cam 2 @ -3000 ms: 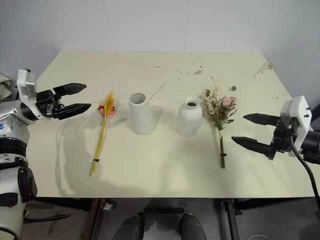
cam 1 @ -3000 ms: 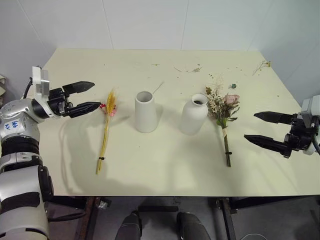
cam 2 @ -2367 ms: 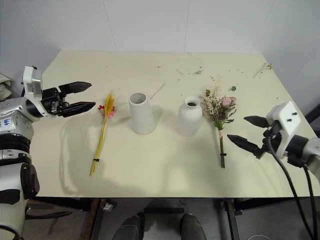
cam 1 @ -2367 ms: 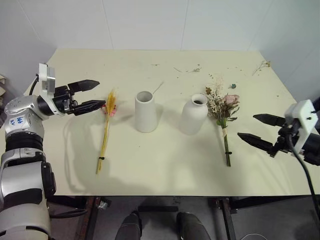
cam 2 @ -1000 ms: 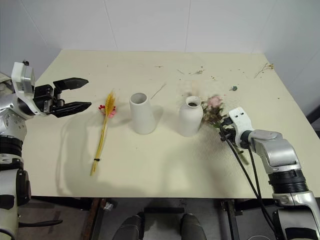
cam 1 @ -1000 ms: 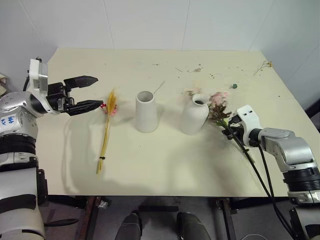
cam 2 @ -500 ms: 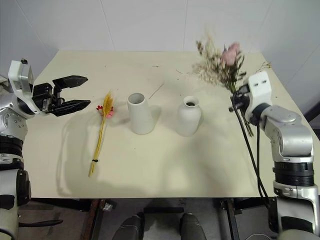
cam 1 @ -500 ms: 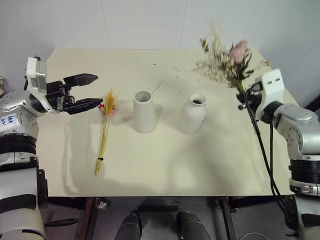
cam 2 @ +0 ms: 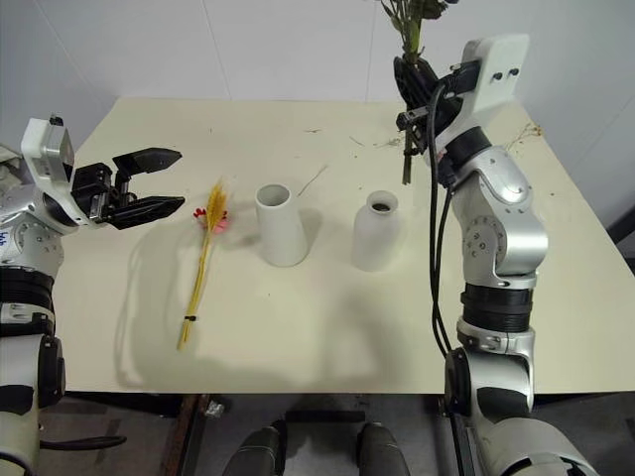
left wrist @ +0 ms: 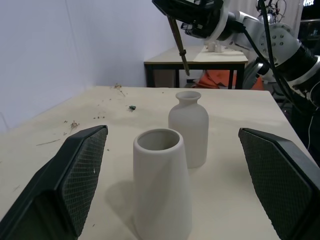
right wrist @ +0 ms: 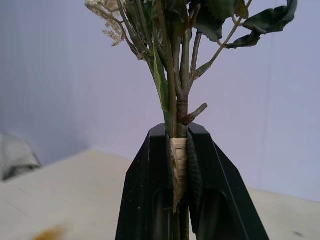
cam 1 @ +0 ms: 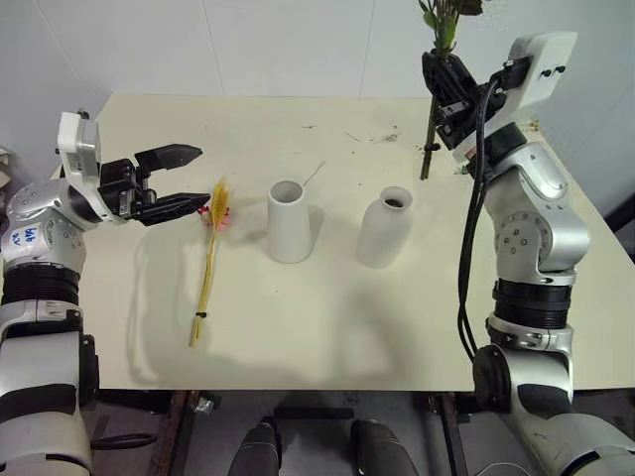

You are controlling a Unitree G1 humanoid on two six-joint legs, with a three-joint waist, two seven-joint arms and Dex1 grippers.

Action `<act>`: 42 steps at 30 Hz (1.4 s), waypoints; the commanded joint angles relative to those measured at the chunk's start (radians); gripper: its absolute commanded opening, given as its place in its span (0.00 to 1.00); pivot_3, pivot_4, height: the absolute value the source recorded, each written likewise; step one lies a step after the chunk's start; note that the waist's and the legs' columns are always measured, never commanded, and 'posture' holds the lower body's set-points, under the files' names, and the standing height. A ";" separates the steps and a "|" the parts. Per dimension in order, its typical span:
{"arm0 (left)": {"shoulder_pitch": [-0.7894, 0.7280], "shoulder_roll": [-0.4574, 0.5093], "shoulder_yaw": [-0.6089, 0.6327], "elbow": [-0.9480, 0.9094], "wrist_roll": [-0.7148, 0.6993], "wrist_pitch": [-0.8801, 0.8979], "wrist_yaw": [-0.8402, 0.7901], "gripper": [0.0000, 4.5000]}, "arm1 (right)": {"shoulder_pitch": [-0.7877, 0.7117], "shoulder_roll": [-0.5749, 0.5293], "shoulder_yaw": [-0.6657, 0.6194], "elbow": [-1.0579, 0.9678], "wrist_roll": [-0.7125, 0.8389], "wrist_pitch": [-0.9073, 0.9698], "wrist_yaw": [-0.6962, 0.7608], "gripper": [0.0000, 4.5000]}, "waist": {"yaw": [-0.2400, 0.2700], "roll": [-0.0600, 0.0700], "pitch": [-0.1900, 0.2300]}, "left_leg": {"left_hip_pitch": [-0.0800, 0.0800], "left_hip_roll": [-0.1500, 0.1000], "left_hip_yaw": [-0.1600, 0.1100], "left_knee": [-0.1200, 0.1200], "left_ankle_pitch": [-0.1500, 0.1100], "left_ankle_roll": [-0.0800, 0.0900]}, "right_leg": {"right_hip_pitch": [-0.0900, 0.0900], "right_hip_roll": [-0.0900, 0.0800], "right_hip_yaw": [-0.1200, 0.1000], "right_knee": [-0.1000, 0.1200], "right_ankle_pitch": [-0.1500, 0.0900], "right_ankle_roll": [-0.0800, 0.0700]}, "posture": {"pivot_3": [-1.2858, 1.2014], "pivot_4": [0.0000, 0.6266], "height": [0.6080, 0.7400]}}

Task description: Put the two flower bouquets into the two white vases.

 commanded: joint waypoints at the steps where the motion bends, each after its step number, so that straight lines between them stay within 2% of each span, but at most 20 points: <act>1: -0.007 0.019 -0.002 -0.037 -0.037 0.007 -0.112 1.00 | -0.028 0.021 -0.001 -0.031 0.030 -0.041 -0.008 0.01 | 0.000 0.000 0.000 | 0.000 0.000 0.000 0.000 0.000 0.000 | 0.000 0.000 0.000 0.000 0.000 0.000 | 0.52 0.24 1.00; 17: 0.005 0.040 -0.005 -0.056 -0.052 0.017 -0.112 1.00 | 0.062 0.085 0.024 0.064 0.018 -0.164 0.004 0.01 | -0.002 0.000 0.000 | 0.000 0.000 0.000 -0.001 0.000 0.000 | -0.001 0.000 0.000 0.000 0.000 0.000 | 0.52 0.24 1.00; 34: 0.008 0.041 -0.001 -0.064 -0.051 0.025 -0.112 1.00 | 0.203 0.138 0.057 0.019 0.028 -0.227 0.011 0.01 | -0.003 0.000 0.000 | 0.000 0.001 0.000 -0.001 0.000 0.000 | -0.001 0.001 0.000 0.000 0.000 -0.001 | 0.52 0.24 1.00; 42: -0.004 0.045 0.019 -0.050 -0.062 0.033 -0.112 1.00 | 0.259 0.120 0.066 -0.074 0.043 -0.194 0.012 0.58 | -0.003 0.000 0.000 | 0.000 0.001 0.000 -0.001 0.000 0.000 | -0.001 0.001 0.000 -0.001 0.000 -0.001 | 0.52 0.24 1.00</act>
